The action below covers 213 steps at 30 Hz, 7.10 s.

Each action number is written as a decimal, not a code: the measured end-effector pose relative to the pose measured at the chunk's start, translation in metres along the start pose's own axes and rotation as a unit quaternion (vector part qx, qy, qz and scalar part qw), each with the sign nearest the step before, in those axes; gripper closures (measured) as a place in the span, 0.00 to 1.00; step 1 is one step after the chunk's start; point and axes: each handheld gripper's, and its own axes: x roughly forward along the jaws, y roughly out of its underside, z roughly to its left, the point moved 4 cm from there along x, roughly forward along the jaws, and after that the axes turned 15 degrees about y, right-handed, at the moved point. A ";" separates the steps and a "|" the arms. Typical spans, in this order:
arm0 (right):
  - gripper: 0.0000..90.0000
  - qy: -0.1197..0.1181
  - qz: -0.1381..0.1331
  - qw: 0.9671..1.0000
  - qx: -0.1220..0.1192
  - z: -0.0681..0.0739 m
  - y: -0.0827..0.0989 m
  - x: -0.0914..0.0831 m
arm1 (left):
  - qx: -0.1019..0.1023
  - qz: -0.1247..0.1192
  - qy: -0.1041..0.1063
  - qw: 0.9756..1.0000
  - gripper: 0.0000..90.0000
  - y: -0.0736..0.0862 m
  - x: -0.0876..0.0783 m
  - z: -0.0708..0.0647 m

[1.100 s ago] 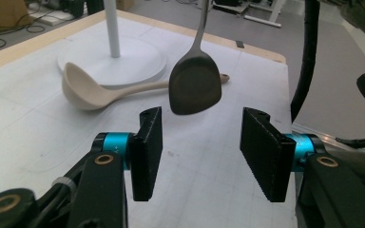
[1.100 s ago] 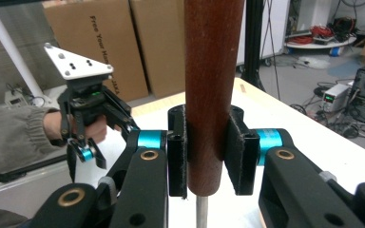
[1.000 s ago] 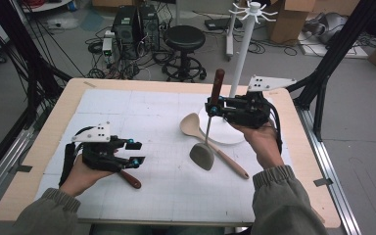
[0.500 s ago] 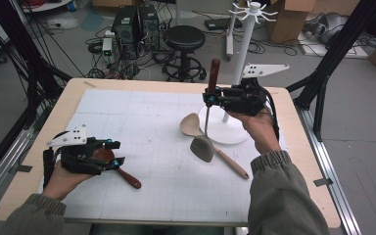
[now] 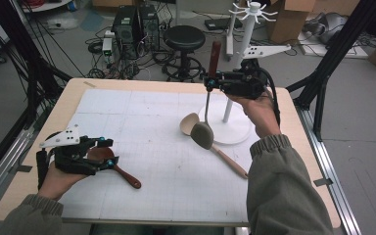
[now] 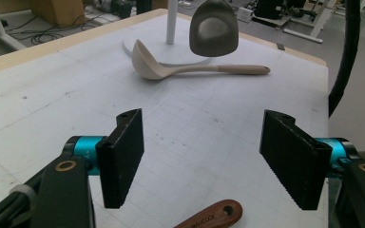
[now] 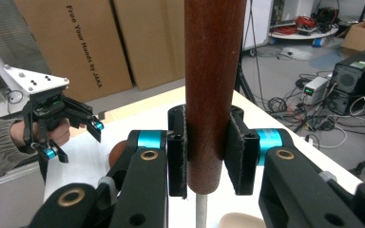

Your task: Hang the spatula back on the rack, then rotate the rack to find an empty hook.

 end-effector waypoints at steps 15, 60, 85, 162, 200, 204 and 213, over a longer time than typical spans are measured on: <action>0.81 0.035 -0.005 0.999 0.026 -0.035 -0.018 -0.005 | -0.002 0.002 0.001 1.000 0.33 0.002 0.000 0.005; 0.81 0.127 -0.006 0.990 0.066 -0.067 -0.031 -0.007 | -0.001 0.005 0.012 1.000 0.33 0.003 0.001 0.003; 0.75 0.153 -0.019 0.986 0.070 -0.068 -0.031 -0.021 | -0.001 0.002 0.009 1.000 0.32 0.003 0.001 0.003; 1.00 0.182 -0.057 0.981 0.033 -0.064 -0.081 -0.057 | 0.000 0.014 -0.003 1.000 0.26 0.004 0.004 0.004; 0.75 0.119 -0.049 0.991 0.043 -0.034 -0.040 -0.052 | 0.001 0.017 -0.006 1.000 0.26 0.004 0.004 0.004; 0.68 0.110 -0.040 0.992 0.041 -0.029 -0.031 -0.048 | 0.001 0.020 -0.009 1.000 0.26 0.004 0.005 0.003; 0.59 0.091 -0.031 0.995 0.037 -0.013 -0.010 -0.043 | 0.001 0.023 -0.009 1.000 0.26 0.005 0.005 0.002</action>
